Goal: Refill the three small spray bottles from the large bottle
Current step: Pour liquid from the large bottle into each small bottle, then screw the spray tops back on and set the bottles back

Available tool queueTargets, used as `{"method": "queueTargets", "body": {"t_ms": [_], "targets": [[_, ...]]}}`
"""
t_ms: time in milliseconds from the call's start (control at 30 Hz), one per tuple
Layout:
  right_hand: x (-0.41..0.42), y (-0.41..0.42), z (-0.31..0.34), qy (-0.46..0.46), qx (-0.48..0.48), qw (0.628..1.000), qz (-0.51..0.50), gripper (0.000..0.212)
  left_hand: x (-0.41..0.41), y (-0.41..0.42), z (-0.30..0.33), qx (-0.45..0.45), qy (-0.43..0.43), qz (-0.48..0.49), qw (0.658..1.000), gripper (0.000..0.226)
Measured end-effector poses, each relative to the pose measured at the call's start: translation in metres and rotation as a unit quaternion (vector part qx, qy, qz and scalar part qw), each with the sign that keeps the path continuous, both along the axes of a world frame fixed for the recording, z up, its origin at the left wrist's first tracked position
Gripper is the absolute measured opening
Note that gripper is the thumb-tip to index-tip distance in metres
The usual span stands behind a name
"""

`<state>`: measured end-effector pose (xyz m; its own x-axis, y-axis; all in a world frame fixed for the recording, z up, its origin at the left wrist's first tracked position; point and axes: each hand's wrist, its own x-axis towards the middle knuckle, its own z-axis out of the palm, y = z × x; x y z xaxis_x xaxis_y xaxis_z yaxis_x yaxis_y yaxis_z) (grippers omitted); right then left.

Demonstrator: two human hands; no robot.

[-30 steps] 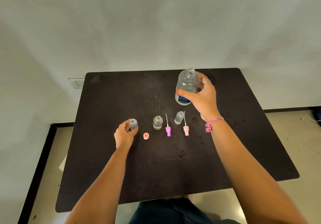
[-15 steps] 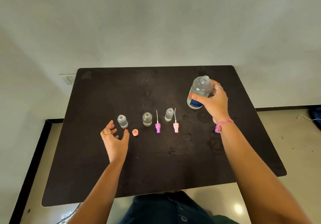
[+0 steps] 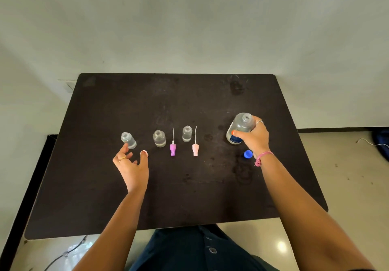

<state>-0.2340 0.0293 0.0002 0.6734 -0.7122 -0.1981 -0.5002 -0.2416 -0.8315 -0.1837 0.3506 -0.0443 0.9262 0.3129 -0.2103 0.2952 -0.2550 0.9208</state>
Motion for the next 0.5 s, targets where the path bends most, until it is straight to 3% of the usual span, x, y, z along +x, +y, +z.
{"method": "queueTargets", "body": {"t_ms": [333, 500], "targets": [[-0.004, -0.007, -0.016, 0.010, 0.017, 0.999, 0.026, 0.077, -0.001, 0.004, -0.007, 0.015, 0.012, 0.036, 0.999, 0.055], [-0.007, -0.011, -0.018, 0.036, 0.010, 0.998, 0.053, 0.091, -0.001, 0.009, -0.007, 0.021, 0.014, 0.035, 0.999, 0.056]]}}
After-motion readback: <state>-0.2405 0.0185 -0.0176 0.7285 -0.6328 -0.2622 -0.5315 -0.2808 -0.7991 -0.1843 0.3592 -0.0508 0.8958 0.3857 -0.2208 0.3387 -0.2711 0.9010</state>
